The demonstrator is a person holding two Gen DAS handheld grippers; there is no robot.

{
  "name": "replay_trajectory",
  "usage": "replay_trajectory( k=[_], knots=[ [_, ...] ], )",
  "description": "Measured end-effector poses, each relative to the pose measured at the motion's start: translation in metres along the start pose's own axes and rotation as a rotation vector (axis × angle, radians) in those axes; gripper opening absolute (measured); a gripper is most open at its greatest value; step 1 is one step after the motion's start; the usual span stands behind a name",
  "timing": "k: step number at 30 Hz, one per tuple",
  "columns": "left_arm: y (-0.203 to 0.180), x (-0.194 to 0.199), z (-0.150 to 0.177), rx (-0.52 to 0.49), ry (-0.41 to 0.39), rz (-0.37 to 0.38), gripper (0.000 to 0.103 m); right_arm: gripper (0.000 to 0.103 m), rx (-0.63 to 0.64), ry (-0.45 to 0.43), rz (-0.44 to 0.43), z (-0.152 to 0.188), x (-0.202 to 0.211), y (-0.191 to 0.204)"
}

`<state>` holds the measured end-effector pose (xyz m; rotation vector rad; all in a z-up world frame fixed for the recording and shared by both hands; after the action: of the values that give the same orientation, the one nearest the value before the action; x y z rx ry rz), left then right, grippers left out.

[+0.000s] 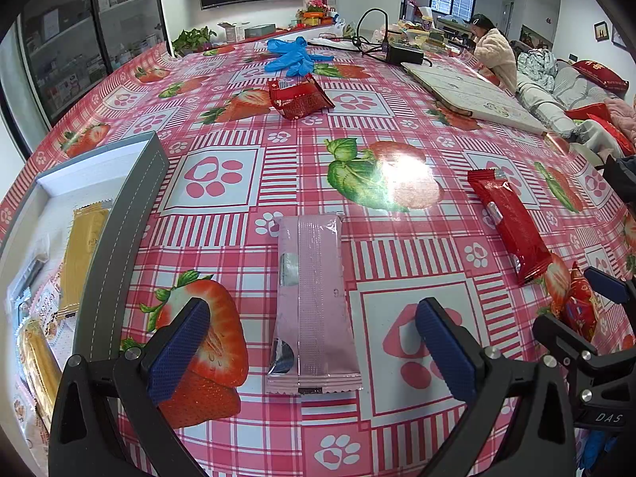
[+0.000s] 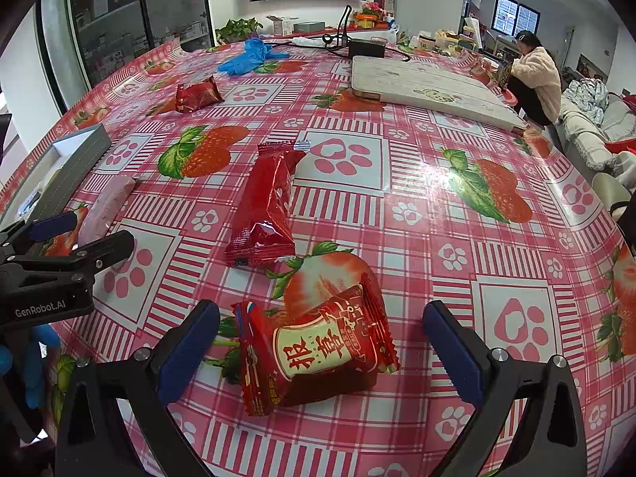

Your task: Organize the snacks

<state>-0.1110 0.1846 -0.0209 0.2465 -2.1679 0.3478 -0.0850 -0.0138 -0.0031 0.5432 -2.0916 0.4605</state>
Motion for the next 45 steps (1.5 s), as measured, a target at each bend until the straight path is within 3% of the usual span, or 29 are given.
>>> replay_trajectory(
  k=[30,36,38,39,40,41,42,43,45],
  knots=[
    [-0.001,-0.001,-0.002,0.002,0.001,-0.006,0.103,0.103,0.003,0.001,-0.001,0.0,0.0,0.0],
    [-0.012,-0.011,-0.016,-0.003,0.064,-0.018,0.102,0.102,0.003,0.063,-0.024,-0.005,-0.002,-0.003],
    [-0.014,-0.012,-0.018,0.0,0.078,-0.019,0.097,0.093,-0.004,0.086,-0.022,-0.006,-0.001,-0.005],
    [-0.015,-0.01,-0.018,-0.002,0.073,-0.016,0.088,0.081,-0.005,0.087,-0.022,-0.007,0.001,-0.005],
    [-0.016,-0.007,-0.018,-0.012,0.067,-0.005,0.071,0.064,-0.005,0.086,-0.022,-0.007,0.004,-0.006],
    [-0.017,-0.004,-0.018,-0.02,0.064,0.004,0.06,0.058,-0.004,0.088,-0.021,-0.008,0.006,-0.007],
    [-0.017,-0.001,-0.018,-0.029,0.067,0.013,0.032,0.053,-0.011,0.096,-0.024,-0.007,0.008,-0.008],
    [-0.016,0.002,-0.019,-0.023,0.088,0.042,0.025,0.048,-0.023,0.1,-0.03,-0.006,0.009,-0.01],
    [-0.01,0.006,-0.019,0.028,0.133,0.114,0.025,0.044,-0.052,0.094,-0.051,-0.004,0.012,-0.014]
  ],
)
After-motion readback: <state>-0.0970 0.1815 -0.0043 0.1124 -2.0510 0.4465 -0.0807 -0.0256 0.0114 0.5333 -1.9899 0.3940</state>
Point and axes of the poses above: each gripper's, at about its wrist camera, not at the fingertips, and x roughly against the way its jaws point, y to its left, z to its underside, the point moved 2 cm from there along -x, roughly the way its jaws point, and after that the axes turned 15 degrees about x, right-handed, at the moved point
